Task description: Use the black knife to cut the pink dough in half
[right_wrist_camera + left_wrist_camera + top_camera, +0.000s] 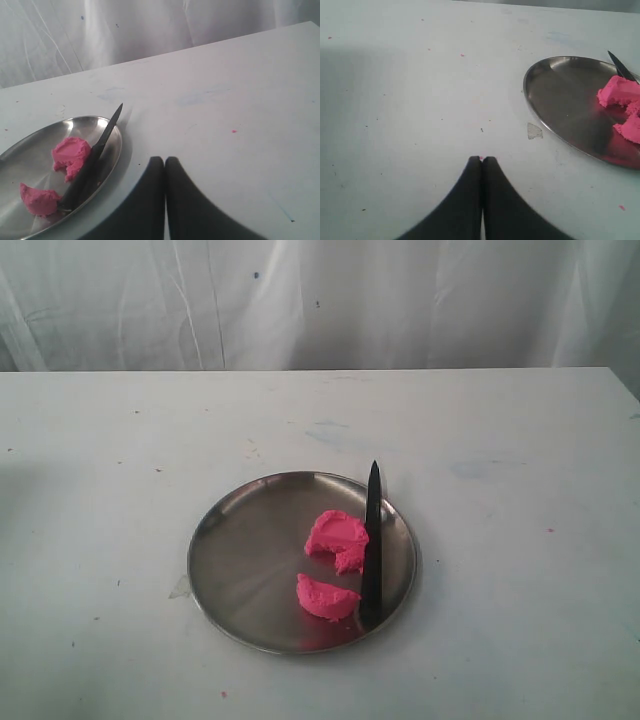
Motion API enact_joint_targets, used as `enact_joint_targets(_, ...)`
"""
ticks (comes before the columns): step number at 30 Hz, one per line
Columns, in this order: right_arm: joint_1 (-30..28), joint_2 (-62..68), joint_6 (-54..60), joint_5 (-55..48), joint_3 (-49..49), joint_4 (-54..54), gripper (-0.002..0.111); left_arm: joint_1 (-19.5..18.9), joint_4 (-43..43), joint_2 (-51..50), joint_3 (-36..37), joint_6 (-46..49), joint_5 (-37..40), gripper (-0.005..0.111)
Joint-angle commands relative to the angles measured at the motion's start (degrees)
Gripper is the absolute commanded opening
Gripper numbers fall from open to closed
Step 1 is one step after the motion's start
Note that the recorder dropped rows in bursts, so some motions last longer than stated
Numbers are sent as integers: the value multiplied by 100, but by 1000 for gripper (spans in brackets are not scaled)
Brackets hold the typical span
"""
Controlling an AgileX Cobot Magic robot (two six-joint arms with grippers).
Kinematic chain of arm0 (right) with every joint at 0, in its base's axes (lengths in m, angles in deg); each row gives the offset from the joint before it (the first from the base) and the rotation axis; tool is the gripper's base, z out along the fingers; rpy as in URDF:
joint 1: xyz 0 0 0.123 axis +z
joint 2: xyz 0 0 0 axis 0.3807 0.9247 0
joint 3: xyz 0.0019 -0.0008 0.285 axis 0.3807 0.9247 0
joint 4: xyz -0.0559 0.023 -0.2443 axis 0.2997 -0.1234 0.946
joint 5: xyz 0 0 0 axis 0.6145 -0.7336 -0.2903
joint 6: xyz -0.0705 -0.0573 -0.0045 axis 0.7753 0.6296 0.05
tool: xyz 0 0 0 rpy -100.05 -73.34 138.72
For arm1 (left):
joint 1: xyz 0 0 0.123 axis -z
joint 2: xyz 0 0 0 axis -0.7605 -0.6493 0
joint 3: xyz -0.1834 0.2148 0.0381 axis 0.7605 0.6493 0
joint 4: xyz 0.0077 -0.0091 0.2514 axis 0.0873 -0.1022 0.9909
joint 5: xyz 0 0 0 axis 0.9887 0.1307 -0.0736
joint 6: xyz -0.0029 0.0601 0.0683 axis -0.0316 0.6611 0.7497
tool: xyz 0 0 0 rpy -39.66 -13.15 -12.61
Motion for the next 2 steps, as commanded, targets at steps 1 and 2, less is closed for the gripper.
enact_joint_targets(1, -37, -36, -4, 20, 24, -10, 0, -5, -39, 29, 23, 3, 30, 0)
enact_joint_targets(2, -37, -36, -4, 20, 24, -10, 0, -5, -39, 29, 23, 3, 30, 0)
